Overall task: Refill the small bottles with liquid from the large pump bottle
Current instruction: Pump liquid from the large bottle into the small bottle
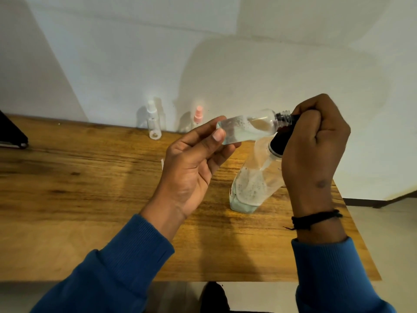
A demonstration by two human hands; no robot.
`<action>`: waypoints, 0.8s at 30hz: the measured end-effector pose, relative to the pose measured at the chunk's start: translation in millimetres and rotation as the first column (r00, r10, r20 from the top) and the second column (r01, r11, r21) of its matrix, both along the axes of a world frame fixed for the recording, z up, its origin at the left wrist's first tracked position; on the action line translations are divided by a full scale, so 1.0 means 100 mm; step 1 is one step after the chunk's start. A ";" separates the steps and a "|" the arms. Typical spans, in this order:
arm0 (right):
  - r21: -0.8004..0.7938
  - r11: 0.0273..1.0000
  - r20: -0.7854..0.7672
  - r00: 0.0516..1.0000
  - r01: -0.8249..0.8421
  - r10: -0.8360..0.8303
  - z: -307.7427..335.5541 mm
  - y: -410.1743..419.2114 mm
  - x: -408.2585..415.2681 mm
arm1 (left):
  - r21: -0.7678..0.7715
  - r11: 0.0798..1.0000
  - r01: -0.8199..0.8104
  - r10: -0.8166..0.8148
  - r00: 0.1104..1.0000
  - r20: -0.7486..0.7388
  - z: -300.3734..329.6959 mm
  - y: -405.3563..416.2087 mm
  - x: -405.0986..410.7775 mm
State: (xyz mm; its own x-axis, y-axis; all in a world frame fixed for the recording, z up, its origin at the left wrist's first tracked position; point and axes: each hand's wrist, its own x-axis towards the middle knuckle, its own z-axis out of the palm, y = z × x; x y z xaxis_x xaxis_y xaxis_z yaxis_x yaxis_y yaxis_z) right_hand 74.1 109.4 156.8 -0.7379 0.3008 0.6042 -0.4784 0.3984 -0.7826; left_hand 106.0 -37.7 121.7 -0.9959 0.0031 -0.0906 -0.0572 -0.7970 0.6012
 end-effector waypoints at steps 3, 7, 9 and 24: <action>-0.056 0.998 -0.009 1.000 -0.010 0.010 -0.04 -0.06 0.02 | 0.014 1.000 -0.001 0.001 1.000 -0.014 -0.02 -0.02 -0.01; 0.010 1.000 -0.012 1.000 0.004 -0.004 -0.01 -0.02 0.00 | -0.001 1.000 0.005 -0.005 1.000 -0.010 -0.03 -0.02 -0.02; 0.023 1.000 -0.011 1.000 0.011 -0.010 0.01 0.01 -0.01 | -0.008 1.000 0.013 -0.013 1.000 -0.017 -0.02 0.00 -0.01; -0.024 1.000 -0.016 1.000 -0.002 0.002 -0.07 -0.04 -0.01 | 0.021 1.000 0.018 -0.017 1.000 -0.026 -0.02 -0.03 0.00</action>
State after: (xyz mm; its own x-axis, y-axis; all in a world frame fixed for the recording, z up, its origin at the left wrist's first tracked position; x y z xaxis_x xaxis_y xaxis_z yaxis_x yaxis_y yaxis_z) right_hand 73.6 105.6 150.2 -0.7289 0.3138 0.6085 -0.4915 0.3789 -0.7841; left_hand 106.4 -40.7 119.9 -0.9977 0.0223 -0.0641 -0.0557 -0.8088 0.5854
